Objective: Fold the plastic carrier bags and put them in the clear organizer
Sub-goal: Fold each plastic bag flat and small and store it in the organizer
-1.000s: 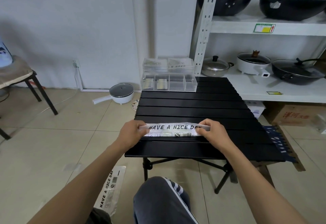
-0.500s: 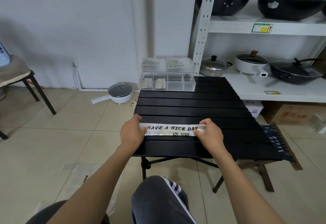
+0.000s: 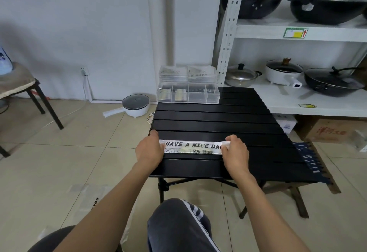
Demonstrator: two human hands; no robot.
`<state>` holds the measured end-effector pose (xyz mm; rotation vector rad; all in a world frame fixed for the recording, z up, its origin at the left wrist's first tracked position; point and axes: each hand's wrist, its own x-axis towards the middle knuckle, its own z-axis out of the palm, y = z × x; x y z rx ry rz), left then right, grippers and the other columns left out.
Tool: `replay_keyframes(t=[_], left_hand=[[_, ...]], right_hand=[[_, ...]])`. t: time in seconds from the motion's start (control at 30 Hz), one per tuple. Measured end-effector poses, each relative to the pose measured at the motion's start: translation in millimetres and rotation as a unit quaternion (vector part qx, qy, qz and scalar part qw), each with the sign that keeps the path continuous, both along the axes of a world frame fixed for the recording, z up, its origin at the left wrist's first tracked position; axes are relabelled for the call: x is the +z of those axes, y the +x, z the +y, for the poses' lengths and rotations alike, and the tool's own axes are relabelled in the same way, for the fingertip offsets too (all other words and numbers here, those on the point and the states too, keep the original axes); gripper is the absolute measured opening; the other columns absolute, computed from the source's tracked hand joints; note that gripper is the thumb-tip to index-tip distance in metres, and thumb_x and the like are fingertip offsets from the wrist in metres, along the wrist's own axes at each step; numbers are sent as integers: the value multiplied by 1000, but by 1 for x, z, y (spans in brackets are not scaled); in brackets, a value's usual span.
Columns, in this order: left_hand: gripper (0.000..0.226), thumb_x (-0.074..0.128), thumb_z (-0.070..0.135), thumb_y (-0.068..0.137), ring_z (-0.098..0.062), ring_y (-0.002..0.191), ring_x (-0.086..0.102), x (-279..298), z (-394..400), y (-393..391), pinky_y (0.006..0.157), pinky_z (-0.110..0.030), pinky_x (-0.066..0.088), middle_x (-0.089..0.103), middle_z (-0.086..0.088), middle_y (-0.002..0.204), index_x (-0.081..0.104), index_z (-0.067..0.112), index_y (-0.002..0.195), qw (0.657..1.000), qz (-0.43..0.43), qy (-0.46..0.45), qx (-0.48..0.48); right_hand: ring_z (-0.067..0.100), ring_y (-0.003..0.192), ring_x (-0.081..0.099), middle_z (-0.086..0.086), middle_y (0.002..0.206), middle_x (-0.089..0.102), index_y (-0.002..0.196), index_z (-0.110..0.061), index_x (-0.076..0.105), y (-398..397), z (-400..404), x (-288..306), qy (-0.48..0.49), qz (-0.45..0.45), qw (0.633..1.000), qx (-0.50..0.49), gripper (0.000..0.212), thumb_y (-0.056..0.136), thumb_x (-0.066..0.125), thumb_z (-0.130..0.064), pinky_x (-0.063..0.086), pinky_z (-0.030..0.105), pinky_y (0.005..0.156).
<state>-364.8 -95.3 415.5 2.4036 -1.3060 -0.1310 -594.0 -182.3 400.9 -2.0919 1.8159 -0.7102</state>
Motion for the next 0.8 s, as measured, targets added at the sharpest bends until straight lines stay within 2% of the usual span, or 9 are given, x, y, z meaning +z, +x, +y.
replay_keyframes(t=[0.1,0.17,0.23,0.33,0.4,0.53,0.63,0.73,0.8], left_hand=[[34,56,26,92,-32,95,58,3,1,-5,70,-36,44,52,-12,115,41,11,119,999,-32,22,12],[39,60,22,88,-29,96,52,4,-1,-8,73,-37,42,45,-9,118,38,15,119,988,-154,18,3],[45,67,14,78,-27,96,47,2,-3,-9,76,-36,38,45,-7,116,43,18,116,962,-263,-10,-73],[40,82,11,60,-25,83,51,-4,-6,-12,67,-34,43,53,-7,97,58,16,93,923,-328,9,-199],[37,88,15,56,-22,75,55,-2,-5,-17,59,-31,49,57,-5,87,63,16,83,922,-325,35,-210],[36,67,16,86,-23,102,52,-6,-4,-24,75,-31,54,52,-6,117,50,14,119,943,-262,75,-189],[27,54,23,94,-23,102,50,-4,-4,-29,75,-31,51,50,-7,117,49,15,119,952,-245,55,-173],[30,40,34,99,-24,102,48,-1,-4,-34,72,-31,50,48,-8,117,48,14,121,956,-233,55,-171],[32,39,35,100,-24,103,46,-1,-5,-35,72,-31,50,47,-8,118,48,15,122,956,-235,60,-167]], right_hand=[[25,109,51,10,124,49,133,-14,47,-1,3,-2,-9,-8,1000,-1,38,96,55,-18,43,39,96],[23,110,48,9,127,43,136,-17,44,-1,5,-3,-30,1,1000,-2,44,94,58,-20,44,41,95],[21,112,46,5,127,42,131,-24,48,-3,6,-4,-77,42,996,-4,44,90,63,-23,39,41,93],[19,107,48,1,118,48,108,-30,61,-6,6,-3,-159,114,981,17,28,82,69,-22,30,39,89],[19,103,49,-1,110,52,95,-29,66,-6,6,-3,-181,165,969,42,17,80,72,-24,29,39,89],[18,96,52,-6,100,59,97,-33,69,-6,7,-1,-163,218,961,41,12,88,64,-27,29,40,90],[18,105,51,-7,108,58,106,-34,66,-5,9,3,-128,240,962,41,18,92,57,-27,25,42,98],[21,119,47,-2,126,54,106,-25,70,5,10,9,-137,251,955,74,23,85,66,-18,18,48,111],[23,119,52,4,130,57,105,-15,72,13,14,8,-162,200,956,141,21,85,67,-14,31,45,110]])
